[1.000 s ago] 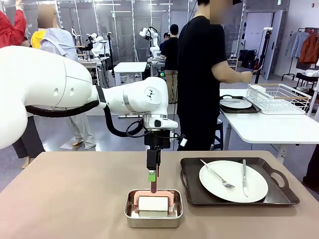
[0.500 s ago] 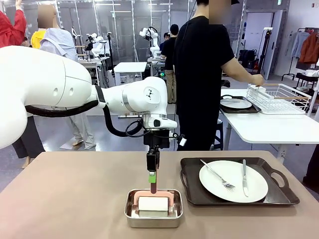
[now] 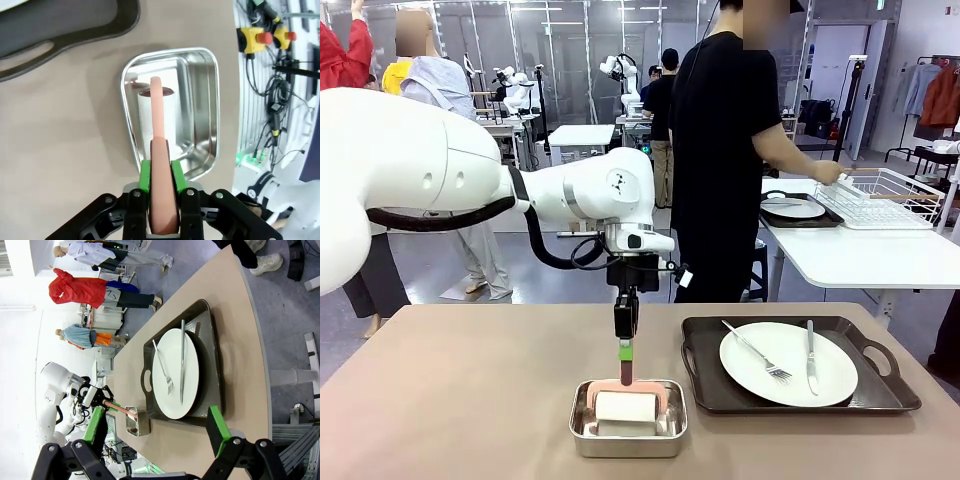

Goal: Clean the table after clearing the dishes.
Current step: When the left (or right) Handle tray is removed, use the left hand (or right hand) to clean the left (or right) side of the table with the Lint Roller.

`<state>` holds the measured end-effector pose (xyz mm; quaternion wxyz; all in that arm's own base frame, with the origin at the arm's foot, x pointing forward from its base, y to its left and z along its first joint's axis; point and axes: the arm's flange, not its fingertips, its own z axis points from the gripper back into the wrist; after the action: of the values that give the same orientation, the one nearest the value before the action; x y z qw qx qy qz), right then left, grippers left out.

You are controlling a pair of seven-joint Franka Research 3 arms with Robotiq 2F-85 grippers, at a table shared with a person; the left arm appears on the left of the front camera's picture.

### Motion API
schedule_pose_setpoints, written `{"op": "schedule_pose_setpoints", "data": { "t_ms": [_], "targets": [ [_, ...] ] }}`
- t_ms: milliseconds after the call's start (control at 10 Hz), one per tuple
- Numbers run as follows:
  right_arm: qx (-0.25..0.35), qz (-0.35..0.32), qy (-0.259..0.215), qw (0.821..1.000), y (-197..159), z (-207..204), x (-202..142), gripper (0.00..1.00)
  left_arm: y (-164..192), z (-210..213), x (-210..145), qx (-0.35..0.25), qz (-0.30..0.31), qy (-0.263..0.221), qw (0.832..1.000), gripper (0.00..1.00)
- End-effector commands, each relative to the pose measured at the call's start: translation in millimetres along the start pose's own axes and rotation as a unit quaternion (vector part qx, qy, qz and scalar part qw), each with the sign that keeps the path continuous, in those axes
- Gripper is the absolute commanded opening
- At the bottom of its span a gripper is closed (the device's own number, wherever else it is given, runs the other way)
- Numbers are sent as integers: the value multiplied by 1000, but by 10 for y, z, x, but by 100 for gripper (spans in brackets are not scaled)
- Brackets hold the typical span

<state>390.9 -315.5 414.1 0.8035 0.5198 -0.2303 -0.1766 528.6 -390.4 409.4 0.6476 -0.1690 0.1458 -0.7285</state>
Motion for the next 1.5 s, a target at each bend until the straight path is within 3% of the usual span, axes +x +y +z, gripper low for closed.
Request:
{"op": "schedule_pose_setpoints", "data": {
  "t_ms": [0, 100, 200, 300, 500, 600, 800, 900, 1000, 1300, 1400],
  "targets": [
    [3, 3, -1, 1000, 12, 10, -28, 100, -422, 478, -189, 51, 64, -21, 996, 0],
    [3, 3, -1, 1000, 12, 10, -28, 100, -677, 841, -430, 104, 144, -38, 983, 0],
    [3, 3, -1, 1000, 12, 10, -28, 100, -837, 1069, -670, 144, 229, -73, 960, 0],
    [3, 3, -1, 1000, 12, 10, -28, 100, -915, 1215, -1005, 169, 322, -135, 922, 0],
    [3, 3, -1, 1000, 12, 10, -28, 100, -905, 1113, -1621, 173, 414, -215, 868, 0],
    [3, 3, -1, 1000, 12, 10, -28, 100, -885, 1008, -1921, 186, 478, -253, 820, 0],
    [3, 3, -1, 1000, 12, 10, -28, 100, -813, 767, -2258, 170, 529, -313, 770, 0],
    [3, 3, -1, 1000, 12, 10, -28, 100, -756, 671, -2258, 162, 493, -335, 786, 0],
    [3, 3, -1, 1000, 12, 10, -28, 100, -680, 1021, -2349, 153, 515, -273, 798, 0],
    [3, 3, -1, 1000, 12, 10, -28, 100, -680, 1021, -2349, 153, 515, -273, 798, 0],
    [3, 3, -1, 1000, 12, 10, -28, 100, -673, 890, -2349, 154, 519, -288, 790, 21]
  ]
}}
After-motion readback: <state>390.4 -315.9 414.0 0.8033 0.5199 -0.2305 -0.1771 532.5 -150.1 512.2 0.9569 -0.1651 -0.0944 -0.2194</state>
